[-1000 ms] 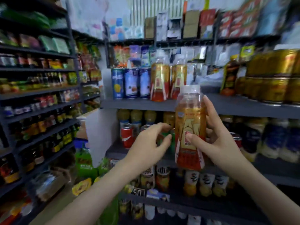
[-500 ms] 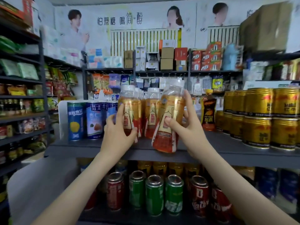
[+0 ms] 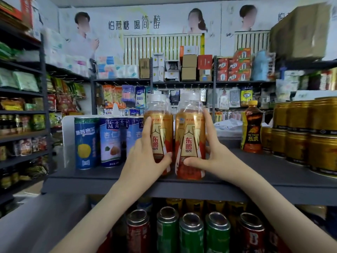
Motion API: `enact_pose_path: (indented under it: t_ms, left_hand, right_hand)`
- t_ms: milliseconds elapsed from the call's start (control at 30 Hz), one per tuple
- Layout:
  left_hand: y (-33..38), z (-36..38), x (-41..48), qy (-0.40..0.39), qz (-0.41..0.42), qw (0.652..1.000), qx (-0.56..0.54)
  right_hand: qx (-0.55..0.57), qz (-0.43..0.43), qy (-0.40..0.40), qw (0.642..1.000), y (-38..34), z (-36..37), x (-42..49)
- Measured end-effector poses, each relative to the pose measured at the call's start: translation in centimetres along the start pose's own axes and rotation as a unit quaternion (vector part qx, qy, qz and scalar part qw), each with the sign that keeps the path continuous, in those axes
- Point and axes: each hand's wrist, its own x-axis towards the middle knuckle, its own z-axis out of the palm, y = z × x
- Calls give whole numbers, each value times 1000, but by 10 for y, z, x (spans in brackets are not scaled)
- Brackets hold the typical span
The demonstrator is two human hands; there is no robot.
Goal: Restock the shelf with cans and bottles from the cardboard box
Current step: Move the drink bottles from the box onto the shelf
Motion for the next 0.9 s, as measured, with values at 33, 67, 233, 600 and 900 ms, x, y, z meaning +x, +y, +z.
enact_pose_path:
  t_ms: [33, 67, 233, 600, 900]
  left_hand:
    - [0, 0, 0, -2, 0, 1000, 0]
    - [-1, -1, 1, -3, 1, 1000, 0]
    - [-1, -2, 2, -11, -10, 1000, -5]
    - [8, 1, -2, -18, -29, 999, -25]
    - [20, 3, -32, 56, -49, 995, 69]
  right_hand:
    - [-2, 12, 0, 1000, 2, -1, 0]
    - [-5, 21, 5, 1000, 4, -2, 1]
    - [-19, 46, 15, 999, 7, -4, 5]
    - [-20, 43, 39, 998, 7, 0, 3]
    - [-263, -39, 122, 956, -14, 24, -25]
